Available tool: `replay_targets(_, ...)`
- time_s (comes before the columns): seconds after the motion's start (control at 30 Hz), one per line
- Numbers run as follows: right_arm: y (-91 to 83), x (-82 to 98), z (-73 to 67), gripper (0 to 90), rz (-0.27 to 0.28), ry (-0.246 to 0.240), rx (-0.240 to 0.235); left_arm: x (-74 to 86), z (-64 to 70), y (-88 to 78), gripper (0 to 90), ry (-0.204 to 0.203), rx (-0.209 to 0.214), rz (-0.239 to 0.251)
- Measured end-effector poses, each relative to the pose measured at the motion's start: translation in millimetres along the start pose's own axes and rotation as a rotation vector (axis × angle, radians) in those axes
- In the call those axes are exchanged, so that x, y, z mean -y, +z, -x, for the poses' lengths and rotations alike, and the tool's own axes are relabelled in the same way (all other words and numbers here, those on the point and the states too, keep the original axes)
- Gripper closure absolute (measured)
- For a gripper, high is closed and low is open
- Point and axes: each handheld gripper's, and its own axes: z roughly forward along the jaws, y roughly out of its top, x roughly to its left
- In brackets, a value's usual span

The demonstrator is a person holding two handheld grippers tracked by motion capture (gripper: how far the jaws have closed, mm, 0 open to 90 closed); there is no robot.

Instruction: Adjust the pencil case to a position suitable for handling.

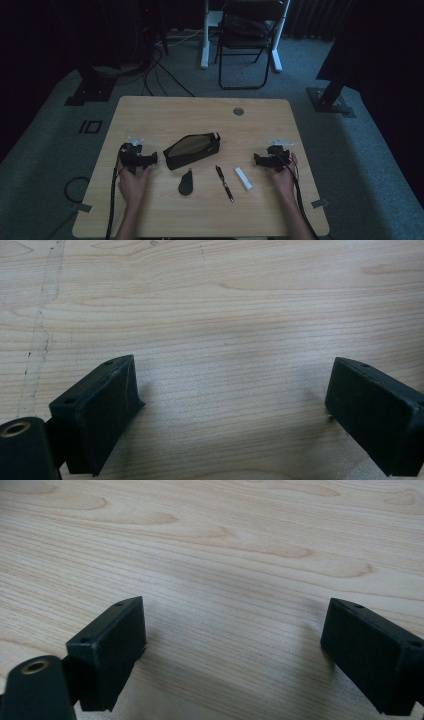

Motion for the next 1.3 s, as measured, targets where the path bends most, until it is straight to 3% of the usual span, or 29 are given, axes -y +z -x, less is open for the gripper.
replay_targets(0.5,0.0,0.0,0.1,10.7,0.0,-0.009,-0.01,1.8,0.8,-1.7,7.2,-0.018,-0.017,-0.001)
replay_targets(0.6,-2.7,-2.9,-0.8,14.5,-0.033,0.004,-0.004,2.4,1.4,-2.1,7.2,-0.021,-0.018,0.001)
replay_targets(0.87,-18.3,-13.5,-10.2,14.2,0.023,-0.005,-0.076,2.5,1.6,-2.3,7.2,-0.021,-0.019,0.0)
replay_targets(1.3,-37.3,-40.7,-34.7,34.2,0.157,-0.087,-0.134,2.5,1.6,-2.3,7.2,-0.021,-0.019,0.001)
